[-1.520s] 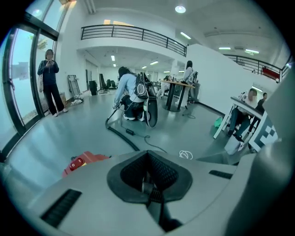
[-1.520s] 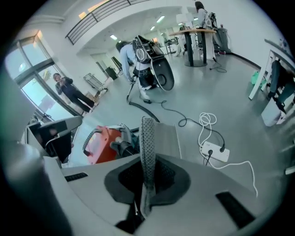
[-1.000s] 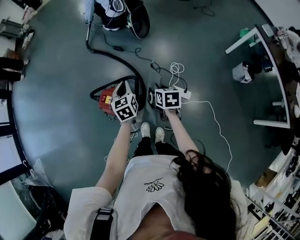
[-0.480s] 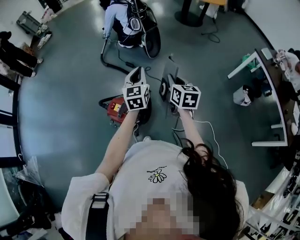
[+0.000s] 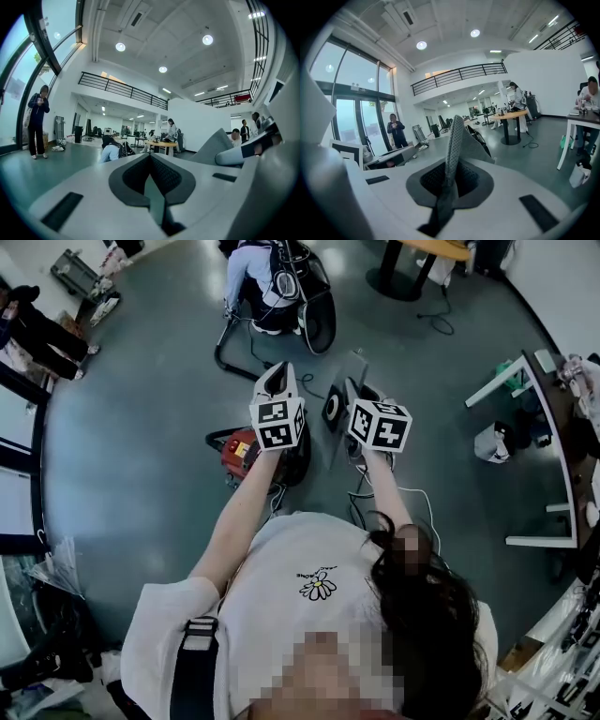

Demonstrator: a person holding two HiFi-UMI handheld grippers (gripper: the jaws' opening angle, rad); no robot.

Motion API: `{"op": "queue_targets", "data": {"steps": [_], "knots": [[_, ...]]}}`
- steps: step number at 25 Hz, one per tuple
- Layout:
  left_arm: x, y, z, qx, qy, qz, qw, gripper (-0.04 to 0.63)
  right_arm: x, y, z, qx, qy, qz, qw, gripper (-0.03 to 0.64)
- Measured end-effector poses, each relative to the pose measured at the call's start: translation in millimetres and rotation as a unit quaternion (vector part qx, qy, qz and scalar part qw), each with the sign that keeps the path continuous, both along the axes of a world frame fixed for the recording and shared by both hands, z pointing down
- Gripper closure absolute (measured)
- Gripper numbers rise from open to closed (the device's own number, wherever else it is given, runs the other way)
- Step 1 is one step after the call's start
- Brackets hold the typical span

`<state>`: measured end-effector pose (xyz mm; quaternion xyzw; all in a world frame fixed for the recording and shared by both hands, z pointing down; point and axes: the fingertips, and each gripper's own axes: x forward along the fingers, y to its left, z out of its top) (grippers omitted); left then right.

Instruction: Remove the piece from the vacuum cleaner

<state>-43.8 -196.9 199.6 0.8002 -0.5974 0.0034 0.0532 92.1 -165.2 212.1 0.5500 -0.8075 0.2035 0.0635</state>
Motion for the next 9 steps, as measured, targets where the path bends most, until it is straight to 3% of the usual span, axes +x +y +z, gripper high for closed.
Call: {"op": "queue_targets", "data": {"steps": [9], "knots": [[-6.1,-0.2,8.8,-0.006,-0.005,-0.01,0.9999,0.591,-6.0,-1.3,8.9,-0.001,0.005,-0.003,1.0,0.594]]}}
